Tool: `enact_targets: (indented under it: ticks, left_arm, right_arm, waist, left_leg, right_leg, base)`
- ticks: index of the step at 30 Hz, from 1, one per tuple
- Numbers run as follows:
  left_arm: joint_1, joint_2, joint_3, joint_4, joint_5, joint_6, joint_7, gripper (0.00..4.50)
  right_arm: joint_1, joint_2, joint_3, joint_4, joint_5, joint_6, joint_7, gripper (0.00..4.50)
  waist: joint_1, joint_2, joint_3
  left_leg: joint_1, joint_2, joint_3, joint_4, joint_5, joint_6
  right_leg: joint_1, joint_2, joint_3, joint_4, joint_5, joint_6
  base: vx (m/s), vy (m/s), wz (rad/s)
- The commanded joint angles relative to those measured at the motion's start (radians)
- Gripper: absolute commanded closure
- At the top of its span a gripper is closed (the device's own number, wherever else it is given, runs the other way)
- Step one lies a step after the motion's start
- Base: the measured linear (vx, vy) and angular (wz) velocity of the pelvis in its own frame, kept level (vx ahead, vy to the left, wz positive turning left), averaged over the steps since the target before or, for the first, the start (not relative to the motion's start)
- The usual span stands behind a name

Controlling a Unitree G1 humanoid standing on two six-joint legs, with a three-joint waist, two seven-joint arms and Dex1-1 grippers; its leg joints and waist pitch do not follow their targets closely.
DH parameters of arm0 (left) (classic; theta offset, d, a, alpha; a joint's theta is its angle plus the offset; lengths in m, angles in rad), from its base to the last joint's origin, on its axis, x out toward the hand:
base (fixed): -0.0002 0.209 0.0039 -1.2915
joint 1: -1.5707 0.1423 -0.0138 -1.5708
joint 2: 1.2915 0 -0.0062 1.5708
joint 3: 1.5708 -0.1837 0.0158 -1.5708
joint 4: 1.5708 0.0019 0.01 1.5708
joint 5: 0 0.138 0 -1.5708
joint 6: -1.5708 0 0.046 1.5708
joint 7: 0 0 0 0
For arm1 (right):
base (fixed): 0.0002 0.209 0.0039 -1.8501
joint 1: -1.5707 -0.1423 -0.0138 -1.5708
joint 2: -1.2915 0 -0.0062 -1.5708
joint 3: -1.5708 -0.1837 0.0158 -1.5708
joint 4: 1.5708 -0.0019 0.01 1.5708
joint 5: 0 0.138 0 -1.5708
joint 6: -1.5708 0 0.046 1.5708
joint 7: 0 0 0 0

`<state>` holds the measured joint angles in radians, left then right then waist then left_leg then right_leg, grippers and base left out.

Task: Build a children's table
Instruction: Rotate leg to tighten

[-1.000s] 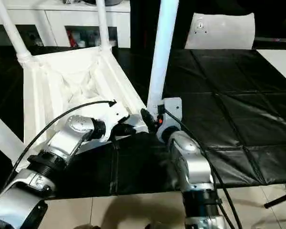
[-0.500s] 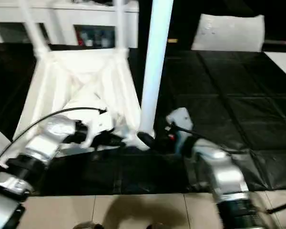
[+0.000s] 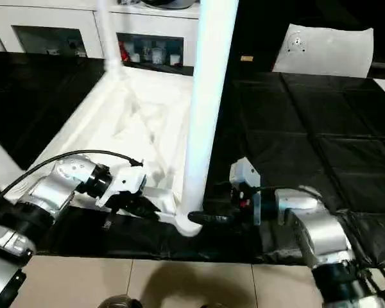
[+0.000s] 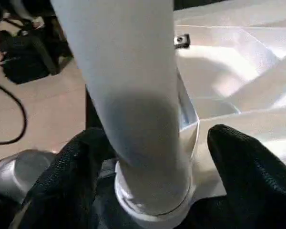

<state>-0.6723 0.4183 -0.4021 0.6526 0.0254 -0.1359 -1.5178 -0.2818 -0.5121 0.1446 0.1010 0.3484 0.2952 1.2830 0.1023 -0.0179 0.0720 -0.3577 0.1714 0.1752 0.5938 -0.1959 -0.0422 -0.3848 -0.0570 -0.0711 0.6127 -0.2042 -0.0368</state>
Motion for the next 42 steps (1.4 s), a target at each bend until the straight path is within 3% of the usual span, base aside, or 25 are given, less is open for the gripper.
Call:
enact_targets:
  ticks: [1,6,15,20,26,29,30,31,32,34,35,36,38,40,42]
  left_arm:
    - [-0.039,-0.015,-0.027,-0.012,0.004,-0.04,-0.05,4.5]
    - [-0.052,-0.022,-0.032,0.014,0.007,-0.059,-0.061,4.5]
    - [-0.061,-0.02,-0.036,0.043,0.009,-0.085,-0.079,4.5]
    - [-0.062,-0.02,-0.034,0.052,0.011,-0.091,-0.083,4.5]
    - [-0.053,-0.045,-0.004,0.039,0.011,-0.013,0.01,4.5]
    - [-0.054,-0.078,0.022,0.022,0.032,0.064,0.144,4.5]
    - [-0.048,-0.111,0.045,-0.001,0.023,0.126,0.214,4.5]
    - [-0.043,-0.134,0.06,-0.018,0.013,0.165,0.255,4.5]
    - [-0.04,-0.157,0.069,-0.031,0.01,0.199,0.293,4.5]
    - [-0.039,-0.174,0.074,-0.039,0.01,0.224,0.322,4.5]
    - [-0.041,-0.213,0.083,-0.037,0.019,0.259,0.394,4.5]
    - [-0.045,-0.263,0.096,-0.028,0.03,0.292,0.487,4.5]
    - [-0.048,-0.295,0.107,-0.029,0.038,0.315,0.554,4.5]
    - [-0.05,-0.333,0.127,-0.043,0.039,0.36,0.622,4.5]
    - [-0.053,-0.357,0.14,-0.053,0.05,0.389,0.675,4.5]
  right_arm:
    - [-0.016,-0.011,0.013,0.019,-0.002,-0.02,0.034,1.25]
    - [-0.032,-0.015,0.022,0.028,0.004,-0.01,0.076,1.71]
    - [-0.038,-0.02,0.044,0.036,0.017,-0.004,0.11,2.49]
    - [-0.034,-0.016,0.049,0.029,0.018,0.004,0.115,2.59]
    - [0.024,0.027,0.03,-0.05,0.057,0.097,0.006,2.62]
    - [0.06,0.1,0.02,-0.094,0.012,0.116,-0.168,2.62]
    - [0.069,0.158,0.017,-0.102,-0.03,0.142,-0.292,2.62]
    - [0.074,0.197,0.014,-0.104,-0.054,0.163,-0.371,2.62]
    - [0.076,0.235,0.011,-0.098,-0.08,0.178,-0.446,2.62]
    - [0.075,0.267,0.008,-0.093,-0.1,0.19,-0.508,2.62]
    - [0.064,0.334,0.001,-0.07,-0.131,0.206,-0.617,2.62]
    - [0.044,0.404,-0.018,-0.043,-0.149,0.232,-0.73,2.63]
    - [0.026,0.447,-0.03,-0.026,-0.154,0.24,-0.795,2.63]
    - [-0.009,0.505,-0.049,0.003,-0.173,0.251,-0.895,2.64]
    - [-0.04,0.555,-0.069,0.023,-0.174,0.245,-0.95,2.64]
  waist:
    - [-0.004,-0.009,-0.073]
    - [0.003,-0.01,-0.074]
    - [0.006,-0.011,-0.072]
    - [0.006,-0.009,-0.071]
    - [0.008,-0.007,-0.068]
    - [-0.002,-0.005,-0.058]
    - [-0.006,-0.004,-0.054]
    - [-0.011,-0.005,-0.051]
    - [-0.02,-0.004,-0.049]
    - [-0.039,-0.007,-0.048]
    - [-0.052,-0.008,-0.046]
    - [-0.065,-0.006,-0.045]
    - [-0.075,-0.006,-0.048]
    - [-0.078,-0.001,-0.047]
    - [-0.078,0.002,-0.049]
  left_leg:
    - [0.007,0.07,-0.016,-0.062,-0.088,0.072]
    - [0.007,0.071,-0.016,-0.06,-0.07,0.086]
    - [0.008,0.071,-0.016,-0.061,-0.072,0.083]
    - [0.008,0.072,-0.017,-0.062,-0.082,0.078]
    - [0.01,0.074,-0.017,-0.064,-0.085,0.074]
    - [0.015,0.072,-0.019,-0.072,-0.145,0.04]
    - [0.012,0.064,-0.024,-0.075,-0.173,0.022]
    - [0.012,0.066,-0.023,-0.078,-0.182,0.01]
    - [0.019,0.065,-0.026,-0.08,-0.215,-0.009]
    - [0.009,0.059,-0.034,-0.085,-0.246,-0.028]
    - [0.012,0.058,-0.032,-0.082,-0.246,-0.022]
    - [0.012,0.056,-0.032,-0.081,-0.259,-0.018]
    - [0.012,0.054,-0.035,-0.079,-0.26,-0.013]
    - [0.014,0.055,-0.03,-0.078,-0.254,0.001]
    - [0.013,0.054,-0.032,-0.08,-0.243,0.004]
  right_leg:
    - [0.052,-0.104,0.061,-0.068,-0.13,-0.211]
    - [0.05,-0.103,0.059,-0.064,-0.1,-0.216]
    - [0.05,-0.104,0.058,-0.065,-0.106,-0.216]
    - [0.049,-0.104,0.058,-0.066,-0.116,-0.217]
    - [0.048,-0.104,0.059,-0.068,-0.116,-0.218]
    - [0.039,-0.105,0.061,-0.081,-0.216,-0.197]
    - [0.048,-0.109,0.057,-0.091,-0.319,-0.168]
    - [0.046,-0.107,0.06,-0.095,-0.351,-0.154]
    - [0.035,-0.107,0.059,-0.102,-0.421,-0.14]
    - [0.043,-0.108,0.05,-0.11,-0.523,-0.099]
    - [0.036,-0.106,0.055,-0.116,-0.534,-0.085]
    - [0.031,-0.104,0.054,-0.118,-0.53,-0.094]
    - [0.032,-0.104,0.053,-0.12,-0.528,-0.093]
    - [0.025,-0.099,0.059,-0.118,-0.485,-0.102]
    - [0.028,-0.099,0.059,-0.114,-0.444,-0.116]
  base:
    - [0.0,0.0,0.0]
    - [0.0,0.0,0.0]
    - [0.0,0.0,0.0]
    - [0.0,0.0,0.0]
    - [0.0,0.0,0.0]
    - [0.0,0.0,0.0]
    - [0.0,0.0,0.0]
    - [0.0,0.0,0.0]
    - [0.0,0.0,0.0]
    - [0.0,0.0,0.0]
    - [0.0,0.0,0.0]
    - [0.0,0.0,0.0]
    - [0.0,0.0,0.0]
    - [0.0,0.0,0.0]
    - [0.0,0.0,0.0]
